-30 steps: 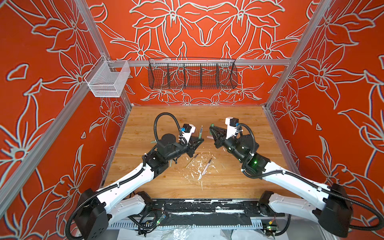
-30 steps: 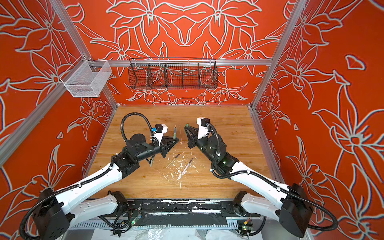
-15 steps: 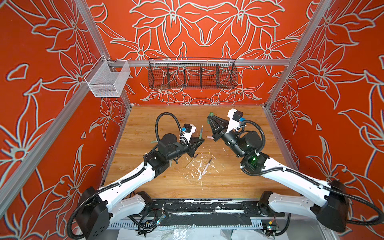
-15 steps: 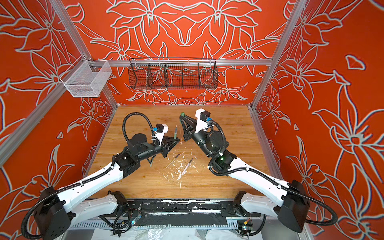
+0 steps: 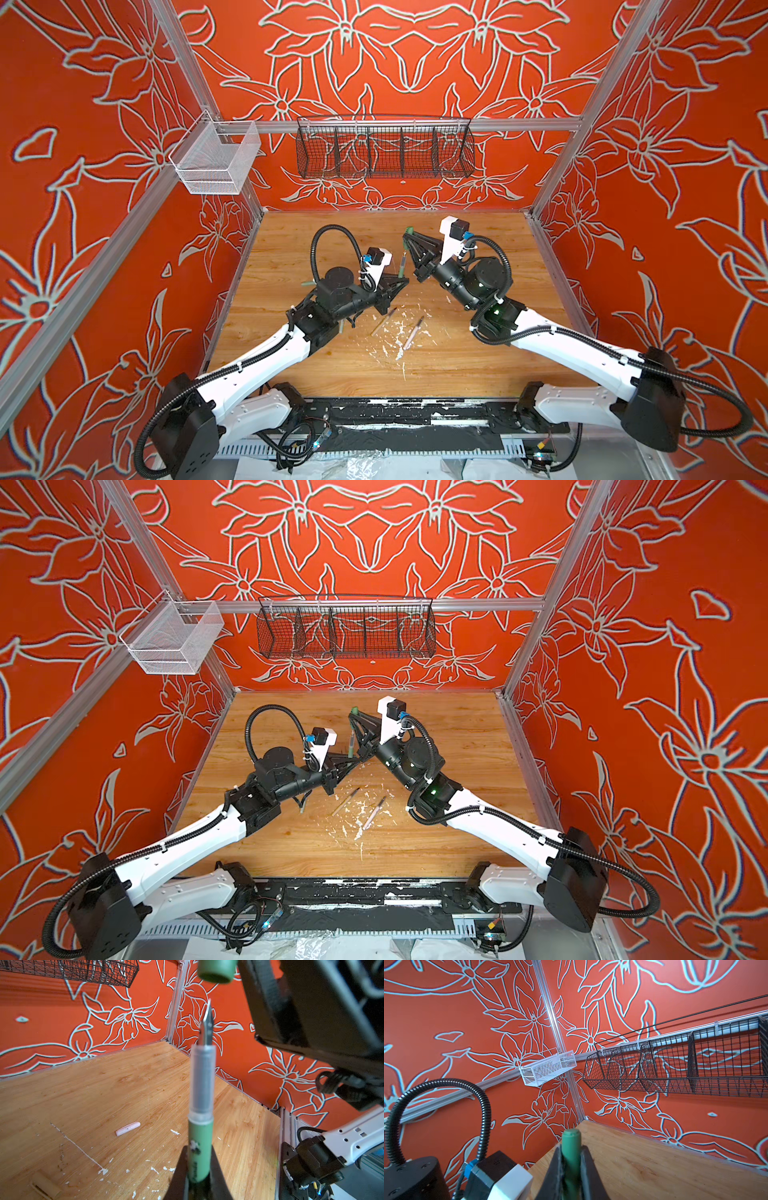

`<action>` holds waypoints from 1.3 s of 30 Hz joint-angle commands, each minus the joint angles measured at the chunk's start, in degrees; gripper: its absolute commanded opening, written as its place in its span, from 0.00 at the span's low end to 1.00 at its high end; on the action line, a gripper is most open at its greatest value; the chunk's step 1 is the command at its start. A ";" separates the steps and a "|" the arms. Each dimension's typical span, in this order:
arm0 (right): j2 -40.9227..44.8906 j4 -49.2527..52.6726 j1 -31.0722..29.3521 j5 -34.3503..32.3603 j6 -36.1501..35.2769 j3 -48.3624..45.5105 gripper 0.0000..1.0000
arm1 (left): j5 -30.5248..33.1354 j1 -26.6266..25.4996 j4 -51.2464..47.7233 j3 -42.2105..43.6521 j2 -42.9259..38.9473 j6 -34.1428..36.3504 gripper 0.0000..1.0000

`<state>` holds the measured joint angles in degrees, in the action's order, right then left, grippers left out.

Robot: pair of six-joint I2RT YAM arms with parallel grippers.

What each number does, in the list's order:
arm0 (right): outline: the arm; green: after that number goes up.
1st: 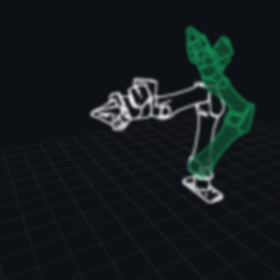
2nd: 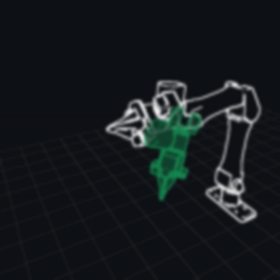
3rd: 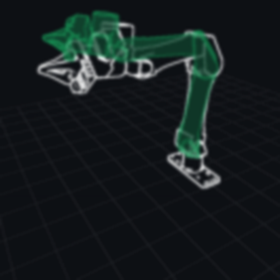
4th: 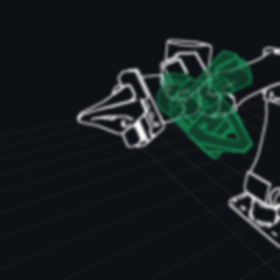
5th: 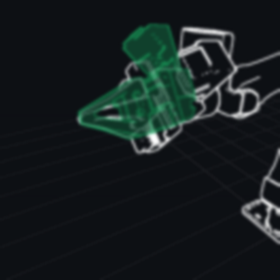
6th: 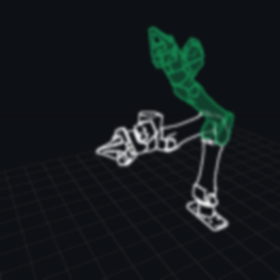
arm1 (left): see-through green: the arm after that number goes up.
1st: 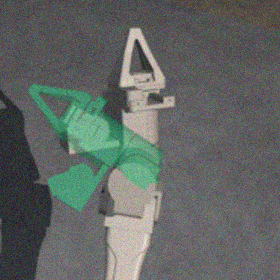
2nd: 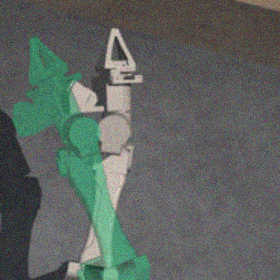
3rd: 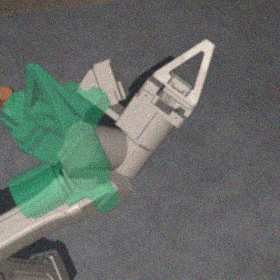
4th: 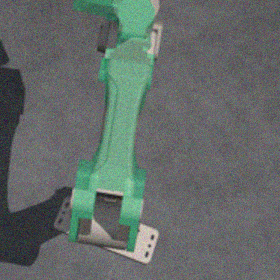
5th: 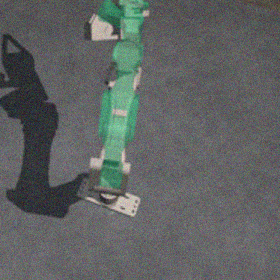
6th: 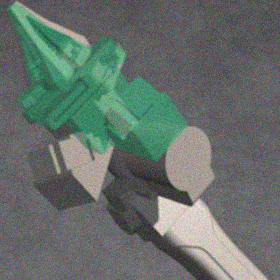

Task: Insert the pens into the pen caps
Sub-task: 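Carry the cap with the right gripper over the pen tip in the left gripper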

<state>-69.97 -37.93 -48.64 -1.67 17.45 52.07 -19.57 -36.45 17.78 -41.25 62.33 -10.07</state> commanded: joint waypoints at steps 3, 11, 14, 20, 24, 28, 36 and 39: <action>0.21 -0.41 -0.32 -0.30 1.41 -0.30 0.00 | -0.56 -0.47 1.91 -0.41 -0.63 0.33 0.00; -0.16 -0.97 -0.38 0.27 3.29 -1.36 0.00 | -0.46 -0.48 1.81 -0.33 -0.71 0.49 0.00; 0.18 -1.01 -0.32 -0.06 3.55 -2.14 0.00 | -0.31 -0.47 1.82 -0.32 -0.76 0.49 0.00; 0.45 -0.56 -0.37 -0.23 4.07 -3.00 0.00 | -0.16 -0.47 1.83 -0.32 -0.56 0.53 0.00; 0.72 -0.48 -0.33 0.26 4.85 -3.27 0.00 | 0.04 -0.49 1.82 -0.34 -0.63 0.57 0.00; 1.14 -0.04 -0.46 1.51 5.53 -3.78 0.00 | 0.23 -0.56 1.82 -0.34 -0.54 0.42 0.00; 2.54 0.73 -0.50 4.35 6.44 -5.00 0.01 | 0.70 -0.47 1.90 -0.23 -0.41 0.40 0.00; 3.09 0.97 -0.53 4.38 6.35 -5.31 0.01 | 0.68 -0.51 1.90 -0.23 -0.28 0.40 0.00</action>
<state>-68.53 -37.17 -48.75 0.97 23.05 47.53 -19.29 -36.73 17.72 -41.23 62.33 -10.02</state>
